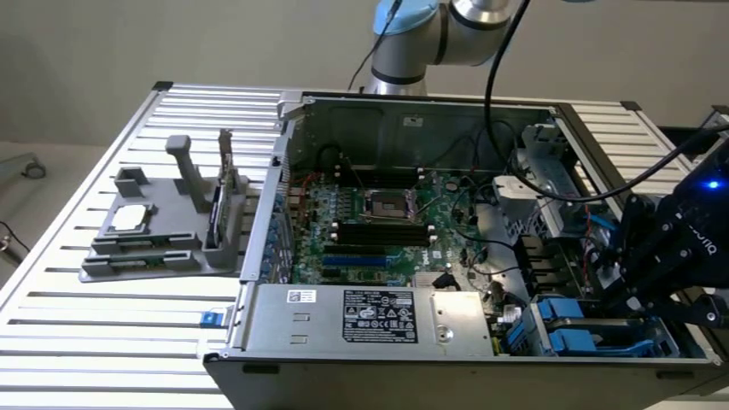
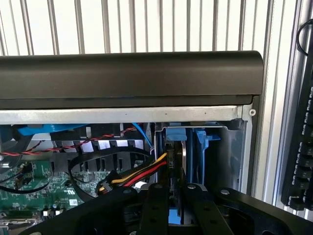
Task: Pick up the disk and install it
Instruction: 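Insert the first disk wire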
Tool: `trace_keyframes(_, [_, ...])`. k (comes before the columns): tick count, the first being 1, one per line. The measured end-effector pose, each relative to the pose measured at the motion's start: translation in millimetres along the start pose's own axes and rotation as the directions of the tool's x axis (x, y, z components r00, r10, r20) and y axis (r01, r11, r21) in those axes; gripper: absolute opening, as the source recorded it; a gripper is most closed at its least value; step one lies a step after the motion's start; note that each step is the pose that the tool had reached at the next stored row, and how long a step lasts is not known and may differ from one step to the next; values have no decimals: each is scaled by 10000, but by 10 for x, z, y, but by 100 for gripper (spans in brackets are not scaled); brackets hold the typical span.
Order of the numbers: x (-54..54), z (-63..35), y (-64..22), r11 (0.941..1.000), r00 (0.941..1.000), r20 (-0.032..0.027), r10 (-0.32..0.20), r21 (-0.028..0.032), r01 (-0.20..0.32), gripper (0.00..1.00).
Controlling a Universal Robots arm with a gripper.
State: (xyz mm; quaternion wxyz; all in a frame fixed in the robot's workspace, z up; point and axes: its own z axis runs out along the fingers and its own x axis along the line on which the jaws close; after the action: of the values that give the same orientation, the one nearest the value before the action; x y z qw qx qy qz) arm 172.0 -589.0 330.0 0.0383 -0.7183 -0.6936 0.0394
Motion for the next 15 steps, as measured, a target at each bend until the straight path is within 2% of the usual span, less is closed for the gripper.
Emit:
trace_keyframes(2, [-2, -3, 1, 10000, 10000, -2, 16, 9, -16, 18])
trace_keyframes(4, [-2, -16, 1, 10000, 10000, -10, 32, 28, -32, 30])
trace_keyframes(5, [-2, -34, -2, 10000, 10000, -1, 43, 38, -43, 30])
trace_keyframes(6, [-2, -50, -5, 10000, 10000, -4, 52, 46, -52, 36])
trace_keyframes(7, [-3, -71, -8, 10000, 10000, -7, 60, 57, -60, 36])
trace_keyframes(8, [-3, -100, -12, 10000, 10000, -3, 70, 68, -70, 43])
trace_keyframes(15, [-14, -271, -30, 9998, 9999, -10, 167, 147, -167, 43])
